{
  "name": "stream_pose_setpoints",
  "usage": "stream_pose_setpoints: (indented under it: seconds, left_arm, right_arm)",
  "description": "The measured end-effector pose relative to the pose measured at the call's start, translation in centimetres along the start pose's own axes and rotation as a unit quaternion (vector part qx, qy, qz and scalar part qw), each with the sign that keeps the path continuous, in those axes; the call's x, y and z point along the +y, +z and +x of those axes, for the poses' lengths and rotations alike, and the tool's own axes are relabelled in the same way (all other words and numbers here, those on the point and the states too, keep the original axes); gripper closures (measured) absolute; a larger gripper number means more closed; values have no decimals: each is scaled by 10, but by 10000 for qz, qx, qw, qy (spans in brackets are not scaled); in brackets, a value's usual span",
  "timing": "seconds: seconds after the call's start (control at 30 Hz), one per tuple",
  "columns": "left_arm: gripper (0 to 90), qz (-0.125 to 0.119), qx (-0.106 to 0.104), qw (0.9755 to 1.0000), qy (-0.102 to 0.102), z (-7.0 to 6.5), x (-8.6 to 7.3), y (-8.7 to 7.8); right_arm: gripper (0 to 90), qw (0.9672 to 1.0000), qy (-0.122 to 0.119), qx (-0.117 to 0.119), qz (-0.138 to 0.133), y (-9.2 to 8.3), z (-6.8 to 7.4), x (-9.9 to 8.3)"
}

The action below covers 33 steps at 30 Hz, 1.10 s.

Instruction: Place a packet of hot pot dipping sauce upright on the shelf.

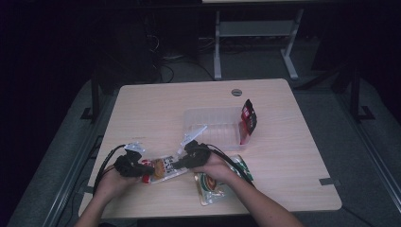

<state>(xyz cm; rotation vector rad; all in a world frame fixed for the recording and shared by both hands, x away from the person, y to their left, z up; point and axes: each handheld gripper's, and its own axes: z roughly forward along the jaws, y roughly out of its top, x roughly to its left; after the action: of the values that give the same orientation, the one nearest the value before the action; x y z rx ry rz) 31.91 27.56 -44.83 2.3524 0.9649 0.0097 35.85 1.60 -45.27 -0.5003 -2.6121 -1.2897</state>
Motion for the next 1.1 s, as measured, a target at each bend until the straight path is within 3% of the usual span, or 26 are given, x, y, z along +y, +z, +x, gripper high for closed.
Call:
stream_pose_setpoints:
  seconds: [0.17,0.23,0.3,0.5,0.6,0.93,1.1]
  left_arm:
    - [899,-58,-32,10000,-68,-2,1,-2]
    - [899,-53,-25,10000,28,-2,2,-4]
    - [899,-199,73,9998,17,-5,4,-8]
    - [899,-427,88,9990,66,-7,10,-18]
    - [899,-498,33,9987,49,-12,12,-19]
    - [899,-542,-350,9972,387,-34,20,-8]
    - [899,-518,-444,9963,517,-44,25,-2]
  right_arm:
    - [899,9998,-141,97,-31,-4,2,3]
    - [898,9996,-237,132,-45,-9,3,4]
    - [899,9994,-291,177,-110,-19,5,5]
    - [899,9979,-404,334,-377,-38,12,6]
    - [899,9974,-436,301,-482,-46,17,8]
    - [899,9950,-478,303,-822,-67,31,15]
    - [899,9945,-464,285,-898,-75,32,13]
